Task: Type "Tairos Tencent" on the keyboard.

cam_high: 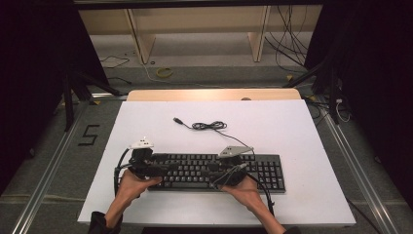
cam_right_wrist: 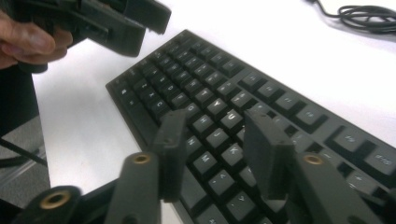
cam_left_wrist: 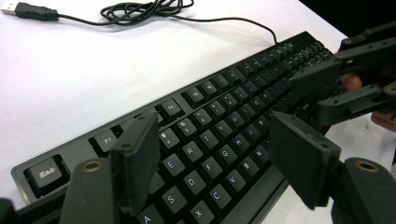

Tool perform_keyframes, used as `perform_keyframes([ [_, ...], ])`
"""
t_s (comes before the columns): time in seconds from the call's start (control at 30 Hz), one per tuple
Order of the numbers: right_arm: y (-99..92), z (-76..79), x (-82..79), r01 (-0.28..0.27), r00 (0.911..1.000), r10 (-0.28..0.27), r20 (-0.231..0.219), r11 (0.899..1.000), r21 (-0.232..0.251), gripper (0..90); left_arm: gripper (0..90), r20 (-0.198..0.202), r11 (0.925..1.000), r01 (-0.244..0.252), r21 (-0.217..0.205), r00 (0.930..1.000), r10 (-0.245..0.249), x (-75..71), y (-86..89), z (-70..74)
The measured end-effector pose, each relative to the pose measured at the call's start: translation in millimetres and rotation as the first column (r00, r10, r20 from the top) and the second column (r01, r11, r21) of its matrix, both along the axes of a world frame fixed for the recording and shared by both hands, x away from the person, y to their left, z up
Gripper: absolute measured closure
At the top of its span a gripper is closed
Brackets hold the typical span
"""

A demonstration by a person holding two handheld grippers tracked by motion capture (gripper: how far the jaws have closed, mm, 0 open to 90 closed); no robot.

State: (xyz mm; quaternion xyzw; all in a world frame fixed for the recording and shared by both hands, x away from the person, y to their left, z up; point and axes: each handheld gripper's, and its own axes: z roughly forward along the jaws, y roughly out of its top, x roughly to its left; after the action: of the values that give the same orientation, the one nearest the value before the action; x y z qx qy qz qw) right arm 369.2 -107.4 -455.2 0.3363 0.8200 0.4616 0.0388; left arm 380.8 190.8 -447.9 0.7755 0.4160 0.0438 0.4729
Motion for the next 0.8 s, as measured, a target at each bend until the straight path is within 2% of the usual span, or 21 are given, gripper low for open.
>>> perform_keyframes([
  [0.13, -6.9, 2.1, -0.3, 0.012, 0.9999, -0.012, 0.002, 1.0, 0.019, 53.4, 32.4, 0.002, 1.0, 0.005, 0.0, 1.0, -0.005, 0.7, -0.9, -0.4],
  [0.5, -17.1, 3.6, -3.9, 0.036, 0.9993, -0.036, 0.011, 0.999, 0.031, 45.0, 32.7, 0.0, 0.9998, 0.018, 0.009, 0.9998, -0.018, 3.8, -9.2, -2.2],
  [0.63, -19.4, 4.4, -5.3, 0.041, 0.999, -0.042, 0.014, 0.998, 0.036, 43.7, 34.4, -0.007, 0.9992, 0.03, 0.027, 0.9995, -0.03, 6.2, -14.1, -4.3],
  [0.8, -22.3, 4.8, -8.0, 0.041, 0.9989, -0.042, 0.023, 0.998, 0.041, 43.3, 43.3, -0.015, 0.9967, 0.044, 0.069, 0.999, -0.043, 8.9, -23.9, -6.8],
])
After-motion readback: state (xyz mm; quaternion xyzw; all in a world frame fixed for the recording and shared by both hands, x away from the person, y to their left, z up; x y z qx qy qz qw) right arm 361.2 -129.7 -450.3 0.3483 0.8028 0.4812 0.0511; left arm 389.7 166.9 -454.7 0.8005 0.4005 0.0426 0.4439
